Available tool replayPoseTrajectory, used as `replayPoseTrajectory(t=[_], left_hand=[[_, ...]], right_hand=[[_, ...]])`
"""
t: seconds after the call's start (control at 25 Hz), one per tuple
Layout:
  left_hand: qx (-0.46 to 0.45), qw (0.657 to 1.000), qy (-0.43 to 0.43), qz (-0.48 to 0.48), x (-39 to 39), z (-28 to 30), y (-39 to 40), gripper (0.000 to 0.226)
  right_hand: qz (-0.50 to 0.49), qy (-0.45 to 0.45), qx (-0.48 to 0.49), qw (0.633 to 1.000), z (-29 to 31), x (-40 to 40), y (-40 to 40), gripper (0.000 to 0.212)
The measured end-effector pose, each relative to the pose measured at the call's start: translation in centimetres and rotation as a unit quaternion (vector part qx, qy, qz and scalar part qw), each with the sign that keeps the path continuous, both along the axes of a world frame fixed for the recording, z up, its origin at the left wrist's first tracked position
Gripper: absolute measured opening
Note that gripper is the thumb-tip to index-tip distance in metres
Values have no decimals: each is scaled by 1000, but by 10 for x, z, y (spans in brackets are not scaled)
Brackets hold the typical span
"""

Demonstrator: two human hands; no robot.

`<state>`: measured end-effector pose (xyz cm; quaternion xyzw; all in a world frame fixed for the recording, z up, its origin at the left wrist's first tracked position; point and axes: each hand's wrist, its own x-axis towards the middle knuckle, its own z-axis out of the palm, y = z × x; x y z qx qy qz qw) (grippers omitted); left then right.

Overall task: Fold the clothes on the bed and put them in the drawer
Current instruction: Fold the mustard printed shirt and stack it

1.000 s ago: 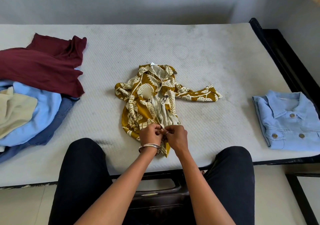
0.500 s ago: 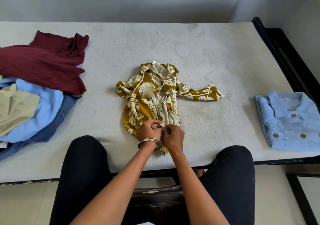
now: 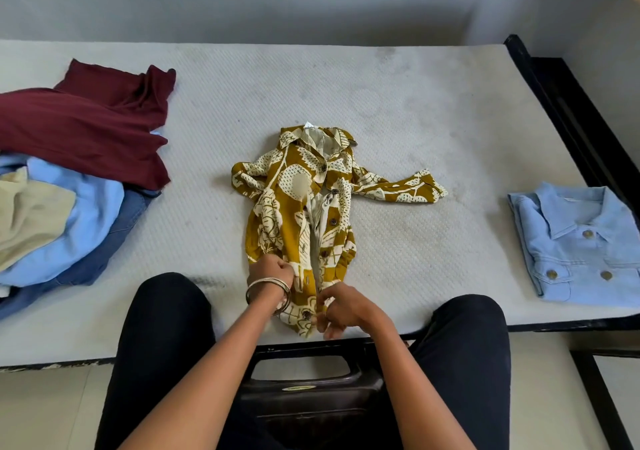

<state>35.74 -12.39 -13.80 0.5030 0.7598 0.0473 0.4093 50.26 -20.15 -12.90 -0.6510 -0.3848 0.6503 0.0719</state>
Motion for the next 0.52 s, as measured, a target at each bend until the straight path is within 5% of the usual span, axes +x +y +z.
replayPoseTrajectory(t=[0.12,0.24,0.36,0.52], left_hand=[[155,983,6,-98,17,-1,0,11],[150,971,25,-184,40,-14,0,16],[64,969,140,-195,47,-36,-6,34],[61,961,183,-200,47,-47,-5,27]], right_hand=[[-130,-74,64,987,2,8,7,15],[-273,-231,223,907,-8,23,21,19],[-161,-249,279,913,-23,18,40,24],[-76,-312,259,911,-51,-9,54,32]])
